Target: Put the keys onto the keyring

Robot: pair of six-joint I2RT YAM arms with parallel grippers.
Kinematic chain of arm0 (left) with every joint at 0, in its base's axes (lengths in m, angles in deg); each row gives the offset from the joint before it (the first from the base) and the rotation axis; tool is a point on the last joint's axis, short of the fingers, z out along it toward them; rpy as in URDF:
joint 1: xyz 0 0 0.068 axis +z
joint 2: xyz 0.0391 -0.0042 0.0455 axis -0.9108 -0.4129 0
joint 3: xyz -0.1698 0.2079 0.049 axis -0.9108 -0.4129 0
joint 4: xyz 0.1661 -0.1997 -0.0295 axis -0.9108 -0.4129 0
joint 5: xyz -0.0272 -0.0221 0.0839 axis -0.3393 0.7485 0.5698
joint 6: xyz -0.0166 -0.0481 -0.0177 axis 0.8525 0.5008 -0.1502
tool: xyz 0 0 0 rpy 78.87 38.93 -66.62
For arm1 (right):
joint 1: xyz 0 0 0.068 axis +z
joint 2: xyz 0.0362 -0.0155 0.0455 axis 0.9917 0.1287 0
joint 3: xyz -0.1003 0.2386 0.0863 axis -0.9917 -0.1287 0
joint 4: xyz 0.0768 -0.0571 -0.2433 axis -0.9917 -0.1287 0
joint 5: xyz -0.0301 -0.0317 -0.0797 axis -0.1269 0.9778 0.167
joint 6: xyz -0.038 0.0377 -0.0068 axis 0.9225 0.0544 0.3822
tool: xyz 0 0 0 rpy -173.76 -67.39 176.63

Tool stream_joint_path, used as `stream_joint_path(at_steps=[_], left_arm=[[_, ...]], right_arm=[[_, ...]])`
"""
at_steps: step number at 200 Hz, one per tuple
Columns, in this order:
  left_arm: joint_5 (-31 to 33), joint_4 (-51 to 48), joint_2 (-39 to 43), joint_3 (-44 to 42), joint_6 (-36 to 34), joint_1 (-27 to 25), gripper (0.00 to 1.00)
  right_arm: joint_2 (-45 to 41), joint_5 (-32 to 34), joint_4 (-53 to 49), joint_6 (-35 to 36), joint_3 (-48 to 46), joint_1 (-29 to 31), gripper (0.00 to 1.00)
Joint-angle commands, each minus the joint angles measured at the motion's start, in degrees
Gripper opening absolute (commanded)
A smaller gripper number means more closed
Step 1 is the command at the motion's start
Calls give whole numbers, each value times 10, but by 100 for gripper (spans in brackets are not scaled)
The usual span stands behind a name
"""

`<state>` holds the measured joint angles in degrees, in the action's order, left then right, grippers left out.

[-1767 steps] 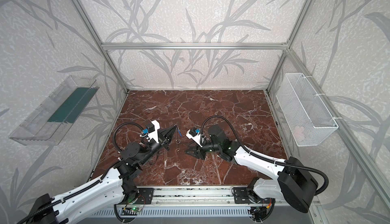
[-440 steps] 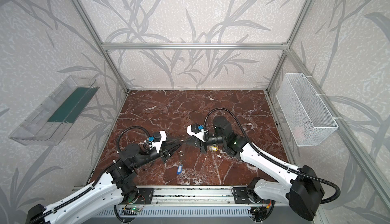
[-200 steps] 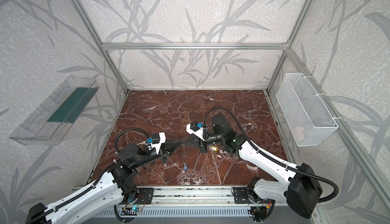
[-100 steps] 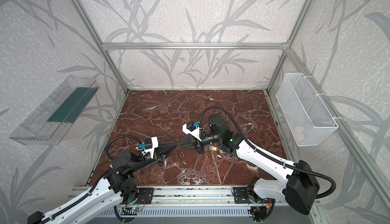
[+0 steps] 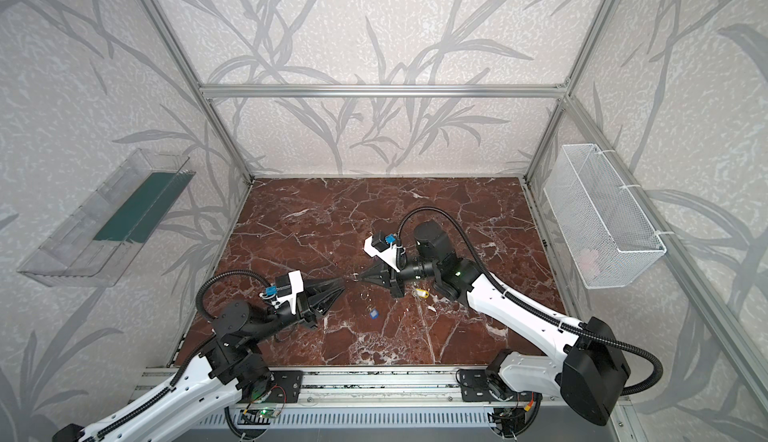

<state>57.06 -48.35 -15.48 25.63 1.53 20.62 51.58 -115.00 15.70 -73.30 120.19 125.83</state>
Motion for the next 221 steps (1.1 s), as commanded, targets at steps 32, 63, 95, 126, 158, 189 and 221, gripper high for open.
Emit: stream_joint_path(at_steps=[32,63,95,126,158,189,221], left_arm=[[-7,-94,-40,72,-12,0,27],[-13,-152,-64,108,-26,-1,27],[-30,-199,-91,139,-35,0,27],[-53,-212,-111,151,-36,0,27],[-64,-217,-121,156,-40,0,27],[-65,-226,-125,160,-45,0,26],[-64,-225,-125,160,-46,-1,26]], right_arm=[[-18,-1,-51,55,21,1,0],[-16,7,-125,103,49,2,0],[-26,15,-150,122,54,3,0],[-25,18,-180,140,67,3,0],[-24,19,-201,153,75,3,0],[-26,16,-209,161,78,3,0],[-28,10,-212,163,78,3,0]])
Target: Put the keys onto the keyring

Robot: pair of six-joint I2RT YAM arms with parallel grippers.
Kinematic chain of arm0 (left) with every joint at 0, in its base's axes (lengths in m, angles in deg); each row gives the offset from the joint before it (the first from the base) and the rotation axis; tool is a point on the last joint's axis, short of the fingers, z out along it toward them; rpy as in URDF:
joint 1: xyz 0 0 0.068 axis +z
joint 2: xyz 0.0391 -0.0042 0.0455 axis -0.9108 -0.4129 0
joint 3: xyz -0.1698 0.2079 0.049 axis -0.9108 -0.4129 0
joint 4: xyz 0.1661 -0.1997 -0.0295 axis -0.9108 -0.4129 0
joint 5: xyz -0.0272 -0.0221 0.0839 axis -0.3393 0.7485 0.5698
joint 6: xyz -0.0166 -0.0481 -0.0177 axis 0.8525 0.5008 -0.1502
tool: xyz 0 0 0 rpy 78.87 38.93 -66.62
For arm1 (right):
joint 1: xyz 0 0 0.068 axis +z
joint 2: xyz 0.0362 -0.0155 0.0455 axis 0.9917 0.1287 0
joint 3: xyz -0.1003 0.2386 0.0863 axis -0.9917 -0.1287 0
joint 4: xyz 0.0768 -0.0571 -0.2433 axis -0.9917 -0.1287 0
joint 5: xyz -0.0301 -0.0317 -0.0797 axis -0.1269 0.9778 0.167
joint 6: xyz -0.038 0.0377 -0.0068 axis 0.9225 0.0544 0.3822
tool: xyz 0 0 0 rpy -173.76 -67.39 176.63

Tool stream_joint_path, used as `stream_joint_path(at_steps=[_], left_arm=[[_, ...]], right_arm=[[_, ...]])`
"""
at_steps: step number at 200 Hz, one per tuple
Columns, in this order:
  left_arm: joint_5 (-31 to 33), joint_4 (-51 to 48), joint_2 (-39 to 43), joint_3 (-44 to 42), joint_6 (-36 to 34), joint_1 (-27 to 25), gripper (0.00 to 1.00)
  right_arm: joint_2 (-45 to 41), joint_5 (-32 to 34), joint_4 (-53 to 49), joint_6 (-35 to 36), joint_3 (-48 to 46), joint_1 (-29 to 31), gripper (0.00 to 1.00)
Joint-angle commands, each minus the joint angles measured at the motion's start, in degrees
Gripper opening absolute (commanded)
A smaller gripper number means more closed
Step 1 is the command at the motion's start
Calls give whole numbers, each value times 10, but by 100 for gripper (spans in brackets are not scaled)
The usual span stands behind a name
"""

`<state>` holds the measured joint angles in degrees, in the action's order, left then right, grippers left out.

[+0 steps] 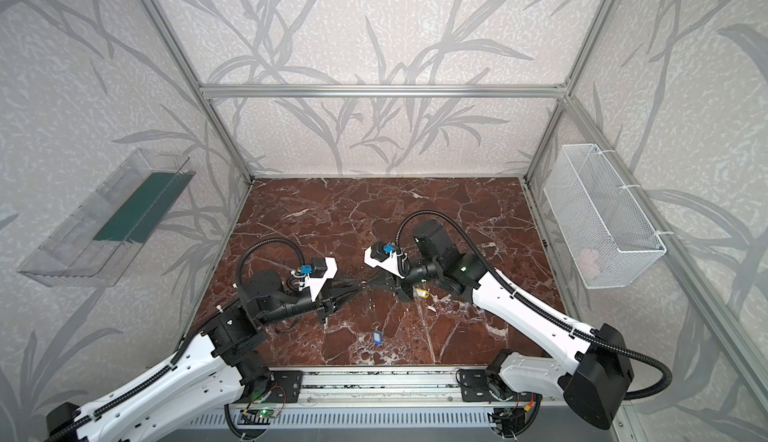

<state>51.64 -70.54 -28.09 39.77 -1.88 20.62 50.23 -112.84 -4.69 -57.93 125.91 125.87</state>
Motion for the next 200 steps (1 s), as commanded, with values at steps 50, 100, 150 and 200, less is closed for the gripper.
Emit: stream_joint_path(at_steps=[50,100,150,200], left_arm=[[-23,0,-19,25,-12,0,26],[-35,11,-40,31,-13,0,22],[-34,3,-39,35,-20,0,17],[-41,-6,-46,36,-20,0,3]], right_arm=[[-20,-22,-6,10,18,3,0],[-17,-30,-9,13,19,4,0],[-14,-31,-11,17,19,6,0],[-21,-26,-1,11,15,6,0]])
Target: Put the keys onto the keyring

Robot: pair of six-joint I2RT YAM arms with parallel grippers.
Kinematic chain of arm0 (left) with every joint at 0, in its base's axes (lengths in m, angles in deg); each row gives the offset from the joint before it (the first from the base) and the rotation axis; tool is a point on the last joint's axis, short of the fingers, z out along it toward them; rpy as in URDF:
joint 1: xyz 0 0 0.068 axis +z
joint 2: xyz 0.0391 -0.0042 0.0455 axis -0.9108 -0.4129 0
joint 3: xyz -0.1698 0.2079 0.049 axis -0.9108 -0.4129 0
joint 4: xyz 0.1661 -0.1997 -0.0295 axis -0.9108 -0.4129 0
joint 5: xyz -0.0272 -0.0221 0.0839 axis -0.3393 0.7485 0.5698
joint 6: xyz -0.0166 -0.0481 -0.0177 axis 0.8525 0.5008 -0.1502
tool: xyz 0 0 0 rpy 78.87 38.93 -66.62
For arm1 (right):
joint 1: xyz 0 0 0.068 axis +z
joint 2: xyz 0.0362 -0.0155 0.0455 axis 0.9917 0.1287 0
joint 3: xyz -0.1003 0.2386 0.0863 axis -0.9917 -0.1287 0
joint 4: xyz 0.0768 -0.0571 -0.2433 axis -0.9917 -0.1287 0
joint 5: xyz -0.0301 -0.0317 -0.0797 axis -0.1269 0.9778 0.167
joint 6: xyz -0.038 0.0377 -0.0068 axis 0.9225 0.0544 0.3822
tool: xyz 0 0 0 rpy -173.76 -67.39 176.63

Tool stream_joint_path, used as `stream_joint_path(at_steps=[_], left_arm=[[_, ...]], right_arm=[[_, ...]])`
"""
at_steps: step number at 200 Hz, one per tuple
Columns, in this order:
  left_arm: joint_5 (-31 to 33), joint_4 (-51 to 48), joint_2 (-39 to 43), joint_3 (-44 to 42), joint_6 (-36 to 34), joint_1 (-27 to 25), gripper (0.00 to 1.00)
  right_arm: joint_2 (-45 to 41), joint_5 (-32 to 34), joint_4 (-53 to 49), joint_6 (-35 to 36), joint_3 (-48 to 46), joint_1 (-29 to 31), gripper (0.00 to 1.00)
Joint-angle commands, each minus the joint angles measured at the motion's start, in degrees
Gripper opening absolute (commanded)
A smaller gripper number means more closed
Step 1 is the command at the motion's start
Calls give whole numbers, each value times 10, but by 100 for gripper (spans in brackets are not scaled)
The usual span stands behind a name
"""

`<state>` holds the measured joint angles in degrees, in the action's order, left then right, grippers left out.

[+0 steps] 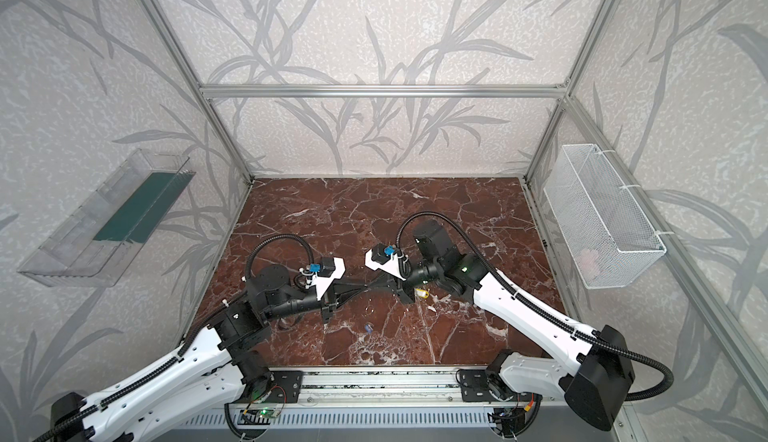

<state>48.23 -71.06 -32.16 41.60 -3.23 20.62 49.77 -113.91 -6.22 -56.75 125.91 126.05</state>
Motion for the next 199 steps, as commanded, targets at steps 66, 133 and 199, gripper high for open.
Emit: stream_joint_path(at_steps=[66,133,199], left_arm=[[6,67,-2,-11,8,0,0],[64,272,35,-106,60,-1,0],[73,345,44,-134,66,-1,0]], right_arm=[[-26,50,76,-67,-10,3,16],[-65,91,255,-207,-118,-6,34],[-52,38,373,-279,-165,-6,31]])
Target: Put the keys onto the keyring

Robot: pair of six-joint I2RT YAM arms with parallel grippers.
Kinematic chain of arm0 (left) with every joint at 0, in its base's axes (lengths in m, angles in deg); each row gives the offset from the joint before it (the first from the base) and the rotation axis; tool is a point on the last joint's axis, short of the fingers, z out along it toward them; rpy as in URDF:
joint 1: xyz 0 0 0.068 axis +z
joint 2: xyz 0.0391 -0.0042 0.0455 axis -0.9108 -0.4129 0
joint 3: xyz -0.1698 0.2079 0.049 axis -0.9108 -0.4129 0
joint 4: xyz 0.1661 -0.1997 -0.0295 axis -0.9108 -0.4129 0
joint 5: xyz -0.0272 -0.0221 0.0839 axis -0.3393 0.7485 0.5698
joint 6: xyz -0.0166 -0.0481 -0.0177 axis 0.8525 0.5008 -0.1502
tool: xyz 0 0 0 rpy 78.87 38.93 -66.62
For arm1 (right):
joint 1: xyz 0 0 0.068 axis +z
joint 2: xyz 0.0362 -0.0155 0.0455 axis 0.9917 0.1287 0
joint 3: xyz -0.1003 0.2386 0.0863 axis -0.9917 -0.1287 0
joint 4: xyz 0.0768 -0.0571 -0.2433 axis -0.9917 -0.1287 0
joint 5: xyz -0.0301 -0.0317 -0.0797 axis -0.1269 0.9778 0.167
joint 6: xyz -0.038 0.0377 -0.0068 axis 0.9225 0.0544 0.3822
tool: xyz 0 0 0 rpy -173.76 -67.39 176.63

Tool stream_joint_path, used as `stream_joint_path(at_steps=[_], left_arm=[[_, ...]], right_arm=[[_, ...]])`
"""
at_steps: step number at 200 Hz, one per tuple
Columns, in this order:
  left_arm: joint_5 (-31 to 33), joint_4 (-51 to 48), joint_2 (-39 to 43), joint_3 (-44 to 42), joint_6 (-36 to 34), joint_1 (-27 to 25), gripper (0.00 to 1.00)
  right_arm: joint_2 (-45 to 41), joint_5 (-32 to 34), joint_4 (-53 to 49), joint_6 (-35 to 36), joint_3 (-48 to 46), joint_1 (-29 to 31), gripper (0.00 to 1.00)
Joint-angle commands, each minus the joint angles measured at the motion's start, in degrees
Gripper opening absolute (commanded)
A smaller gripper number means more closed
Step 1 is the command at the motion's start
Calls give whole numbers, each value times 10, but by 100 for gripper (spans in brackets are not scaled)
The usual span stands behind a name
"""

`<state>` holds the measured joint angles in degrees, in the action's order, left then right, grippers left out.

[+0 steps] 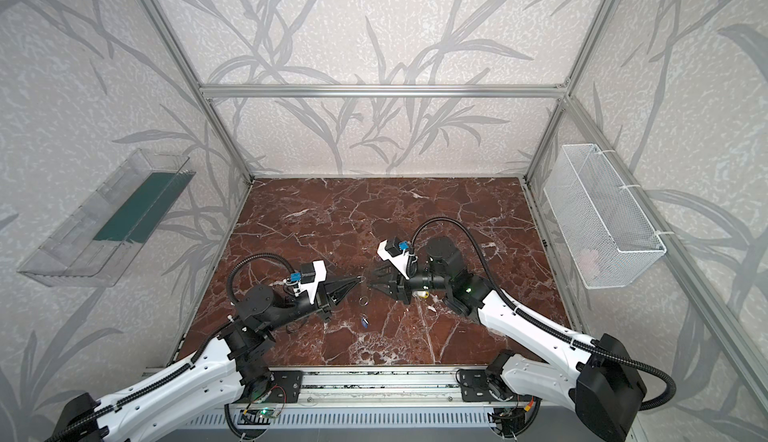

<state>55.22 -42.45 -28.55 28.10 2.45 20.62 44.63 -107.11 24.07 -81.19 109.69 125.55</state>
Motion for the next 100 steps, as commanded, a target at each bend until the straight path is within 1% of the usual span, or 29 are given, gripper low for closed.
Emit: stream_joint_path(at_steps=[1,33,100], left_arm=[[3,59,8,1,9,-1,0],[0,66,2,1,7,-1,0],[-10,73,-12,5,9,-2,0]], right_arm=[[0,-31,71,-34,-2,-1,31],[-3,-48,94,-43,-8,-1,21],[1,-69,108,-51,-5,-1,19]])
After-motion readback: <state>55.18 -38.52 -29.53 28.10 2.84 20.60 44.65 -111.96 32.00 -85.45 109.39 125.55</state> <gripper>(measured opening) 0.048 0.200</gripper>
